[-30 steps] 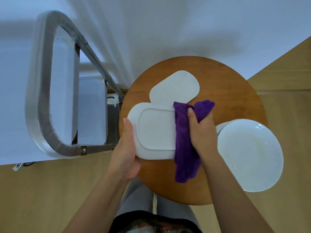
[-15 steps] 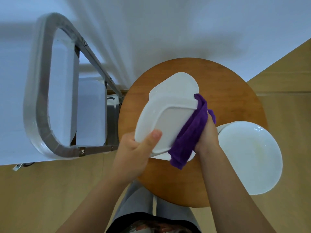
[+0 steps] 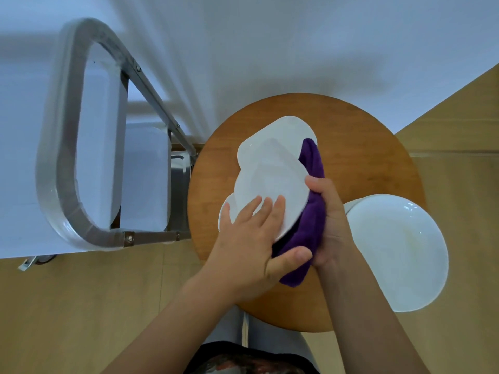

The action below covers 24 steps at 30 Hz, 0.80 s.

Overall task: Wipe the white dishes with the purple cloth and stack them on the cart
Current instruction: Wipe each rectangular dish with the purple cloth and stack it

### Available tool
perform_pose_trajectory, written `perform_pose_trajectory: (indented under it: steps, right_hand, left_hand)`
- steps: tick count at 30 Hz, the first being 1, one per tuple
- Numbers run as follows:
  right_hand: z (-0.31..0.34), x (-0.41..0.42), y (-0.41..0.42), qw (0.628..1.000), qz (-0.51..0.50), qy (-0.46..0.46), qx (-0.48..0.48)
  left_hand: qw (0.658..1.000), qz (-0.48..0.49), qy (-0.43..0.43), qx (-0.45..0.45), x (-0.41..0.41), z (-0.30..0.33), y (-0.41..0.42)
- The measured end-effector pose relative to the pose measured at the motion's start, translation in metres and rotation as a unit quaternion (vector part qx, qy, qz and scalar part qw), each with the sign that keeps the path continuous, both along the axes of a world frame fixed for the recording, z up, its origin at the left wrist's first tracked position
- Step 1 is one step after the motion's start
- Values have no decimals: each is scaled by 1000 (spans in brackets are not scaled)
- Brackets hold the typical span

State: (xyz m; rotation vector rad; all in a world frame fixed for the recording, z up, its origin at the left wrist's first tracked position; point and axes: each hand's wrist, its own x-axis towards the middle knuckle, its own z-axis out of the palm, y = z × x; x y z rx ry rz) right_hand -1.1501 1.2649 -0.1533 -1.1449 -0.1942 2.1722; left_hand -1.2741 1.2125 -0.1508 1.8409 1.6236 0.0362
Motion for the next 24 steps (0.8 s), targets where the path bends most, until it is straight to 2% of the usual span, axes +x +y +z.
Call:
perform_pose_trajectory:
  steps: [3,6,8,11,13,14,16,17,18,19,20,21,22,23,24]
  right_hand:
    - [3,5,-3,999,29,-38,26]
    - [7,4,-3,984,67,-117,115]
    - [8,0,-4,972,54,-166,159]
    - [2,-2,-8,956,-30,-245,157]
    - [-3,1,-7,959,-61,-247,126]
    - [-4,4,-7,966,-56,-230,108]
    - [-6,13,-4,975,-17,-202,91]
    - [-6,17,-2,977,7,-191,96]
    - [-5,21,0,977,33,-180,107]
    - [-4,22,2,977,57,-169,118]
    - [-3,24,5,977,73,-157,125]
    - [-3,24,8,977,80,-151,129]
    - [-4,25,12,976,78,-154,132]
    - [-6,25,16,972,72,-179,138]
    - [-8,25,22,956,77,-234,157]
  left_hand:
    - [998,-24,57,-7,3,4,-5]
    - [999,-17,46,-11,7,5,-7]
    - [1000,15,7,-27,13,3,-9]
    - [996,61,-39,-44,14,4,-5]
    - [990,129,-54,-10,-1,2,8]
    - [977,202,-67,33,-13,1,15]
    - [916,364,-105,132,-40,-6,29]
    - [889,416,-112,154,-54,-9,35]
    - [866,459,-143,134,-66,-13,40]
    - [831,505,-221,74,-76,-17,43]
    - [770,539,-341,-8,-82,-19,45]
    - [689,554,-458,-89,-86,-20,46]
    - [614,558,-540,-142,-87,-23,45]
    - [569,560,-577,-171,-88,-24,44]
    - [552,568,-586,-175,-88,-27,43]
